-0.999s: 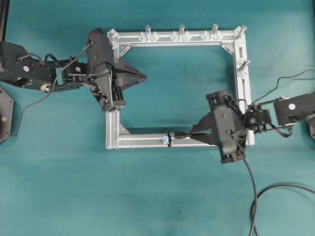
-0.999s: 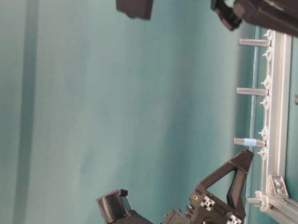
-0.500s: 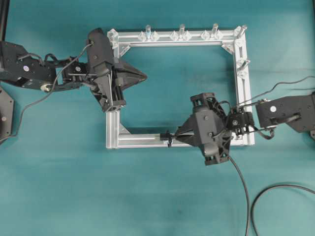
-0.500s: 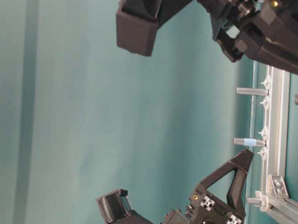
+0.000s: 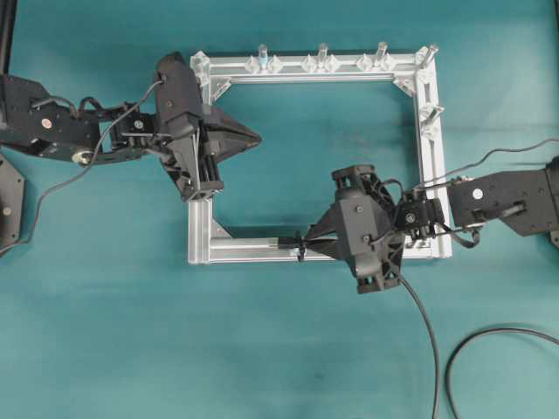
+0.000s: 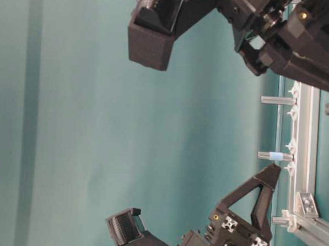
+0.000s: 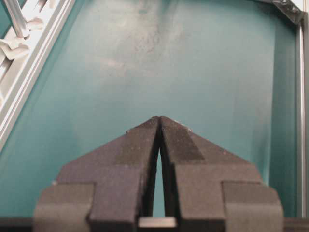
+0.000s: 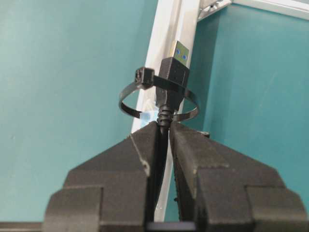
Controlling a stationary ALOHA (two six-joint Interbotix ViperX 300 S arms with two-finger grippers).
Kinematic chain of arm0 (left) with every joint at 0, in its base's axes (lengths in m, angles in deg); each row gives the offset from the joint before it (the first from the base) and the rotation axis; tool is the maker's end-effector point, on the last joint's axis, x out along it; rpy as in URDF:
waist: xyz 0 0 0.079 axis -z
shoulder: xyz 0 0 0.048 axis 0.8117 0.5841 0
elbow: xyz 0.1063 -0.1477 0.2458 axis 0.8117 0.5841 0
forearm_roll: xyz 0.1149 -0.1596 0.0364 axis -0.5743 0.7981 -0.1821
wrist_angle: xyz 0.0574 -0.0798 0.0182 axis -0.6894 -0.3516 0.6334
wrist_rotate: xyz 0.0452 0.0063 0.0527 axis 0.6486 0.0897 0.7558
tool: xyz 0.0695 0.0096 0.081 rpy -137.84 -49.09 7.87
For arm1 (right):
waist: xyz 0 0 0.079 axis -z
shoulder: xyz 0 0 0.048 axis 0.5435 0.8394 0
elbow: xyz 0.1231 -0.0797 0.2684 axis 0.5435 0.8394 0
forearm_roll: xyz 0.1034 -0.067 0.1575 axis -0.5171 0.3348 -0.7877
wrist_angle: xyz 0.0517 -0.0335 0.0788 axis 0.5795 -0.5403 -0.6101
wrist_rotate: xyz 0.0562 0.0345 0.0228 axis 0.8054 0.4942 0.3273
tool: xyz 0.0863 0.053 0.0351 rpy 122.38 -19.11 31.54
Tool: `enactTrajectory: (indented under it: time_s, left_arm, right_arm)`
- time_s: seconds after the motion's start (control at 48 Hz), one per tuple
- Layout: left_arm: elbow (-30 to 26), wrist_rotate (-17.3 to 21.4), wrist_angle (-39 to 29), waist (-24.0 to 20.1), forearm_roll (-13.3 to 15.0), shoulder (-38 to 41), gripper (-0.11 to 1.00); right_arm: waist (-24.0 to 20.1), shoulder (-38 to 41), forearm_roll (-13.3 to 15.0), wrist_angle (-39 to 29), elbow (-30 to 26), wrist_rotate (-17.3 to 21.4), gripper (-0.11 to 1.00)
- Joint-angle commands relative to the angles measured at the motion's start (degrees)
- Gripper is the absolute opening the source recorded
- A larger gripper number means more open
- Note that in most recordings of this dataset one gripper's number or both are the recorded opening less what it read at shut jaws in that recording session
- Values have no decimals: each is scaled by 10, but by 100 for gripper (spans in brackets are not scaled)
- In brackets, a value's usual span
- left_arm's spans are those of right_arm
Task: Insert the wire through the string loop located in the center.
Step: 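Move the left gripper toward the plug emerging from the loop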
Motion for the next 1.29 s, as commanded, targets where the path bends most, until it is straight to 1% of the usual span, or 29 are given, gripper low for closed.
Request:
enactTrajectory:
  time_s: [0.0, 0.396, 0.562, 0.687, 1.103, 1.27]
  left_arm:
    - [-8, -4, 2, 3, -2, -14, 0]
    - [-11, -4, 2, 4, -2, -14, 0]
    - [-12, -4, 2, 12, -2, -14, 0]
    - [-18, -4, 3, 33, -2, -14, 0]
    - [-23, -4, 2, 129, -2, -14, 0]
    - [-25, -4, -12, 153, -2, -13, 0]
  right_arm:
    - [3, -7, 0, 5, -12, -1, 11]
    - [4, -7, 0, 5, -12, -1, 11]
    - [4, -7, 0, 5, -11, -1, 11]
    - [4, -7, 0, 5, -10, -1, 11]
    - [4, -7, 0, 5, -10, -1, 11]
    - [4, -7, 0, 5, -10, -1, 11]
